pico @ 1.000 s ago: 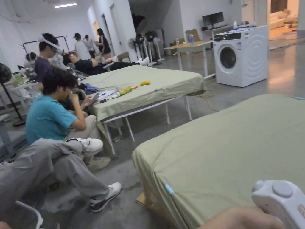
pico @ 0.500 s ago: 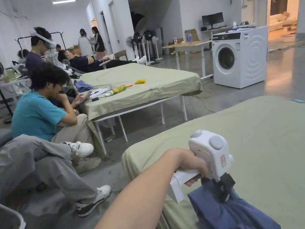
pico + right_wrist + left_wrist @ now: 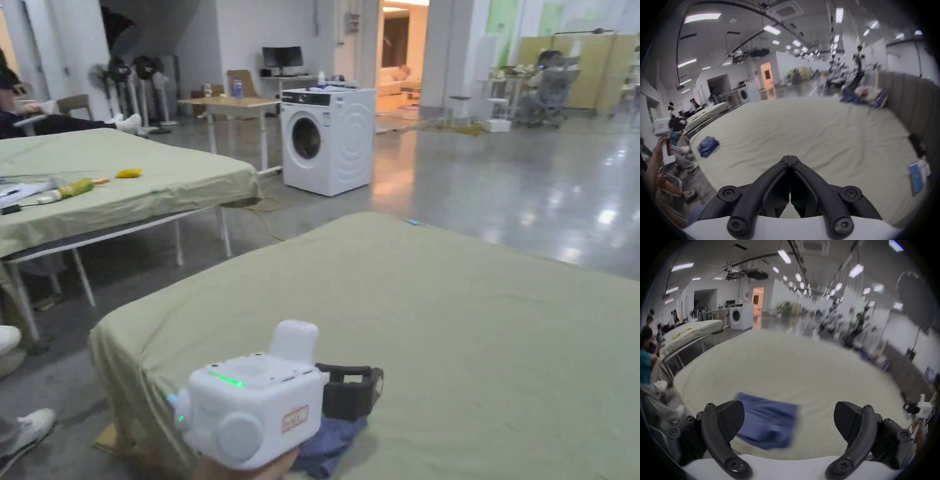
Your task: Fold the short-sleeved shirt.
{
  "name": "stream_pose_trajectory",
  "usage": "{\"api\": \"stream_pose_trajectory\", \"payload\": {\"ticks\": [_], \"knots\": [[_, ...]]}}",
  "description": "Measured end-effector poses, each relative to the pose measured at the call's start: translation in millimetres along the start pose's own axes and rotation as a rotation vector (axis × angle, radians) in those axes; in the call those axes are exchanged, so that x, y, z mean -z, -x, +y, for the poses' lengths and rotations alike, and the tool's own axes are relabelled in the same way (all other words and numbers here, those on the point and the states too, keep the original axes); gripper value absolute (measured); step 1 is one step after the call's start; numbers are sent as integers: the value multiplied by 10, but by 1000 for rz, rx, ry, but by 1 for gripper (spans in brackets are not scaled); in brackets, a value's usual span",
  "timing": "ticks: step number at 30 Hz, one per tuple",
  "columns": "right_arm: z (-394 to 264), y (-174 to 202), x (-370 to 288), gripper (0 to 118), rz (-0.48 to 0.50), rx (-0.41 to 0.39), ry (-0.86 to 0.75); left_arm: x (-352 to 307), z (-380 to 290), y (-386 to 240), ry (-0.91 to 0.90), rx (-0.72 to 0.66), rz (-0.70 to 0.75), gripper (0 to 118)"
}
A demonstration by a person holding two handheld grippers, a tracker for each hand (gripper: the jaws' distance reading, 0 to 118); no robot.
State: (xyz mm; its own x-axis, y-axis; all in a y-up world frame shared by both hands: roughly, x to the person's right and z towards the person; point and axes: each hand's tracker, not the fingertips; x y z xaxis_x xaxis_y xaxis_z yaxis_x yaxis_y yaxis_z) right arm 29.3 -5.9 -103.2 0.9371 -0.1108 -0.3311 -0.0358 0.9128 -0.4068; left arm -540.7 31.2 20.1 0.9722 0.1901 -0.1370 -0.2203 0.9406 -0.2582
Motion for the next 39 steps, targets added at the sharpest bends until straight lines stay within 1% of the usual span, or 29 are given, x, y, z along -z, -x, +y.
{"api": "stream_pose_trajectory", "payload": {"ticks": [1,2,3,4,5,7,9,10,11,12,14,16,19,23,24,25,26,27,28,29,30,31,33,35,36,39], "knots": [[21,-22,-181,2,-45,-7,-42,-164,-86,-356,-29,99,6,83],[37,-55,-371,2,-95,-10,-80,-248,-232,-726,-90,158,43,34],[45,-90,-526,2,-135,-8,-109,-304,-318,-981,-121,203,27,1],[42,-143,-716,2,-173,-5,-153,-357,-404,-1285,-131,228,11,1],[34,-200,-890,2,-212,-7,-186,-412,-474,-1537,-178,235,-29,1],[-15,-352,-1181,2,-293,-29,-252,-526,-517,-1982,-145,256,-161,1],[-64,-532,-1388,2,-371,-42,-274,-561,-606,-2336,-209,327,-139,1],[-102,-602,-1515,2,-404,-30,-300,-565,-650,-2426,-232,341,-151,1],[-152,-669,-1618,2,-429,-16,-320,-557,-663,-2493,-218,328,-149,1],[-196,-726,-1705,2,-452,-13,-345,-526,-636,-2534,-188,292,-179,1],[-259,-826,-1858,2,-494,-30,-362,-473,-653,-2561,-180,231,-195,1],[-298,-863,-1941,2,-497,-28,-372,-455,-666,-2590,-184,240,-179,1],[-300,-896,-1975,2,-511,-37,-376,-444,-686,-2622,-154,210,-183,1],[-267,-852,-1927,2,-478,-61,-379,-463,-708,-2651,-152,224,-164,1],[-252,-831,-1902,4,-470,-63,-371,-466,-703,-2639,-149,222,-165,1],[-254,-828,-1878,18,-440,-59,-378,-468,-694,-2623,-148,220,-166,5],[-236,-834,-1851,59,-392,-44,-367,-442,-688,-2612,-143,216,-172,48],[-199,-830,-1816,107,-372,-24,-332,-403,-666,-2575,-111,206,-226,99],[-155,-825,-1760,118,-376,-12,-272,-322,-598,-2548,-32,209,-272,118],[-241,-791,-1795,118,-329,-25,-314,-368,-566,-2523,78,194,-298,118],[-267,-792,-1834,118,-342,-36,-325,-367,-707,-2561,-61,163,-299,118],[-249,-757,-1810,118,-357,-49,-328,-378,-754,-2563,-61,151,-290,118],[-205,-710,-1757,118,-352,-71,-324,-418,-777,-2567,-67,137,-301,118],[-180,-698,-1720,118,-359,-79,-324,-326,-597,-2541,-66,94,-294,118],[-161,-703,-1701,118,-364,-83,-326,-325,-574,-2548,-109,82,-298,118],[-152,-717,-1696,118,-366,-86,-325,-386,-510,-2567,-121,102,-284,118]]}}
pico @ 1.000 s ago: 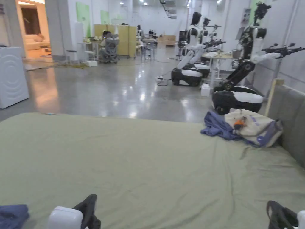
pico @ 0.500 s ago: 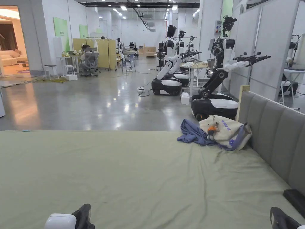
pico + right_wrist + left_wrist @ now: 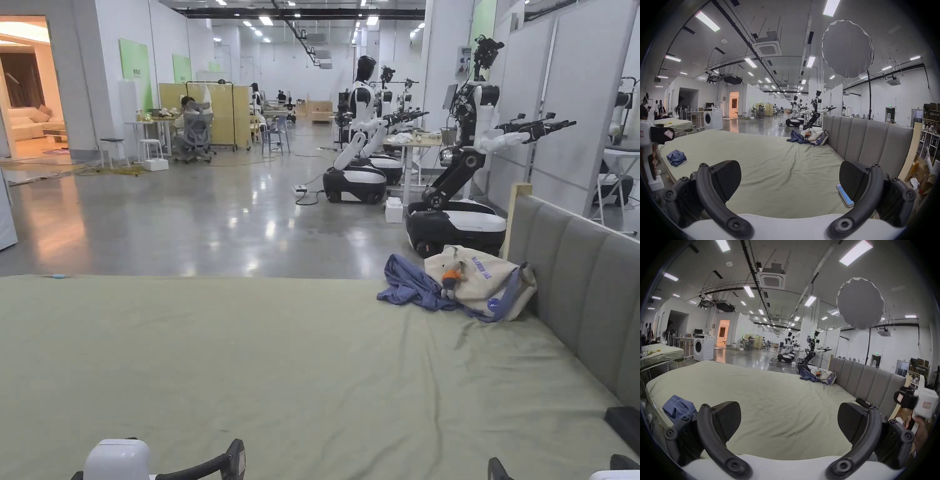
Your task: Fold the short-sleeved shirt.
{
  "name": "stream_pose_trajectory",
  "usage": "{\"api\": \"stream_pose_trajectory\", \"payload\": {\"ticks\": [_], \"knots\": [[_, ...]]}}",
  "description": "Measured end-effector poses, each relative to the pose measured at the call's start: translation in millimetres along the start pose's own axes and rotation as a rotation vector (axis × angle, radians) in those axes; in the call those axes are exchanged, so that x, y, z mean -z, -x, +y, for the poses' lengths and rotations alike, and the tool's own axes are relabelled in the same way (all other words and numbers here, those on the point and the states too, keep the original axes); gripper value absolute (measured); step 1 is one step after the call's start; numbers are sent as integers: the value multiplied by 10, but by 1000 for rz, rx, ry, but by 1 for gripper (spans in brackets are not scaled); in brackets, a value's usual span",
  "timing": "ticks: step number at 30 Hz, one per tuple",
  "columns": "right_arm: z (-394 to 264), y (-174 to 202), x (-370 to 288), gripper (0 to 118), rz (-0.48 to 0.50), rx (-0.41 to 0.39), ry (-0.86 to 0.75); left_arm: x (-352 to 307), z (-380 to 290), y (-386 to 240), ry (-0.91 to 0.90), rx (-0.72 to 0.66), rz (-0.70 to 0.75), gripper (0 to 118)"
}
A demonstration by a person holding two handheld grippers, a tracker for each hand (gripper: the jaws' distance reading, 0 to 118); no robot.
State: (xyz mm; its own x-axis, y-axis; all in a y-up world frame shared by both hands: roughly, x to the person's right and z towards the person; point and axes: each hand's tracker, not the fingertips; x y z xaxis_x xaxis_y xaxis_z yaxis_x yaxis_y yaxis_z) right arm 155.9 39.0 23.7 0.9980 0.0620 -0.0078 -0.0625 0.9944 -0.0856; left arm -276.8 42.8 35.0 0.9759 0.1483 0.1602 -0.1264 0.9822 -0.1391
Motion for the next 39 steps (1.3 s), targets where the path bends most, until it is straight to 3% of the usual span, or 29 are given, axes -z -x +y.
{"api": "stream_pose_trajectory", "payload": {"ticks": [2,5,6,20,26,39], "knots": [[4,-6,13,118,-10,-5,8,11,29,-16,3,16,-7,118],[29,-19,4,118,-29,-14,3,-7,56,-173,38,111,134,118],[43,-29,0,118,-30,-11,-3,-27,54,-177,26,151,120,118],[160,68,26,118,-45,-5,-47,-34,251,-189,-7,61,11,118],[188,68,20,118,-50,16,-56,49,325,-269,16,72,144,118],[192,144,-16,118,-44,14,-84,60,565,-302,-16,14,17,118]]}}
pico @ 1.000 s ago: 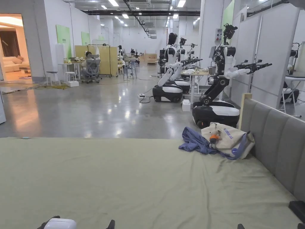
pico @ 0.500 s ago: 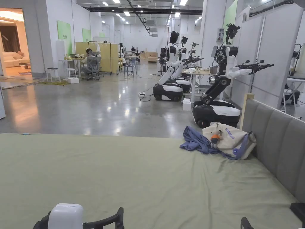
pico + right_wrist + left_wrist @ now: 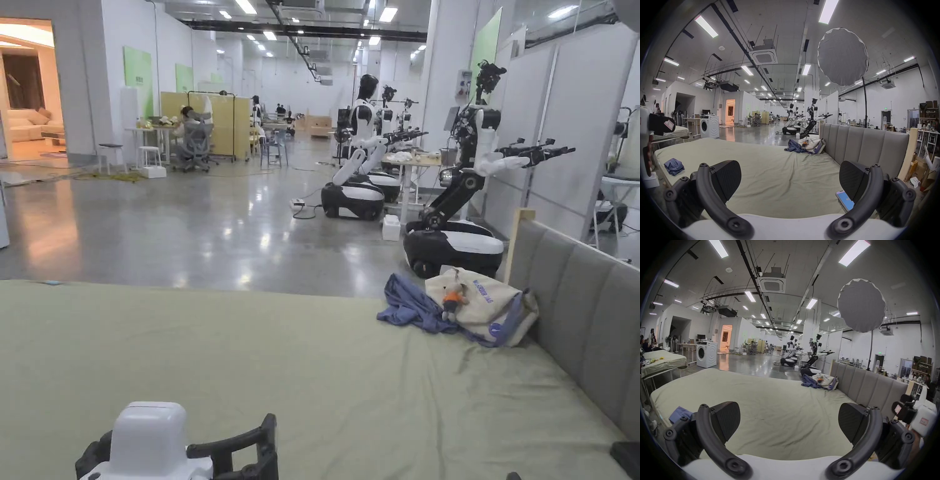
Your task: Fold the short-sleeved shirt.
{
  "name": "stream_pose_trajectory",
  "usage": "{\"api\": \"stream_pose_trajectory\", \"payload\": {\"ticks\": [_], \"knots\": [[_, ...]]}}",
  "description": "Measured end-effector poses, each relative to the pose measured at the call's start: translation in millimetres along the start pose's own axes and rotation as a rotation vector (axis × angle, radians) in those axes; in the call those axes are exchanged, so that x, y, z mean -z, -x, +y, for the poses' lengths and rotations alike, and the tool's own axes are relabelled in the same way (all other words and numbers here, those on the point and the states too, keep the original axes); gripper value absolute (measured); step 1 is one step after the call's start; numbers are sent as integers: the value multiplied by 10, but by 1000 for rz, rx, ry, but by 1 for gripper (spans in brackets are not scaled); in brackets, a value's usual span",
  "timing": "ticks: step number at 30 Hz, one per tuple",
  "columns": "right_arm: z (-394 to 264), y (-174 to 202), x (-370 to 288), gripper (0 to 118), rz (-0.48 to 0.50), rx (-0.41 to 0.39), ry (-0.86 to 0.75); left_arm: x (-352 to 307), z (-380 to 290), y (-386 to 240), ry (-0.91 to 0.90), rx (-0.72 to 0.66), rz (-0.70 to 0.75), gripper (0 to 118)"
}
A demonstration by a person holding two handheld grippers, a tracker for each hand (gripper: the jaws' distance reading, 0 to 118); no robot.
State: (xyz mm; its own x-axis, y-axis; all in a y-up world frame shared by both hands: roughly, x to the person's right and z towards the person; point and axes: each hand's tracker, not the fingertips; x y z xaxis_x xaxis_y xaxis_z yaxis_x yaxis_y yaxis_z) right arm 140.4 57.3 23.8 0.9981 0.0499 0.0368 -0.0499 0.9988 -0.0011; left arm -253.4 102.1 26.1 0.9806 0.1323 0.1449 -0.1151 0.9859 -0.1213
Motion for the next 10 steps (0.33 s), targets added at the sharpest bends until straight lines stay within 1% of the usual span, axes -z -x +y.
{"api": "stream_pose_trajectory", "payload": {"ticks": [3,4,6,7,8,9,10], "knots": [[14,0,-11,118,-5,-3,-3,6,-4,-63,-56,54,81,118],[15,-4,-10,118,-6,-1,-1,18,-4,-53,-48,30,75,118],[14,-8,-10,118,-9,4,4,1,-7,-12,-20,-73,86,118],[14,-13,-10,118,-8,7,7,-3,-5,-64,8,-73,147,118],[16,-22,-13,118,-5,13,8,-14,-40,-81,-35,-36,193,118],[18,-29,-16,118,-4,19,8,-45,-45,-100,-53,-54,234,118],[16,-32,-18,118,-5,22,6,-28,-52,-87,-40,-40,200,118]]}}
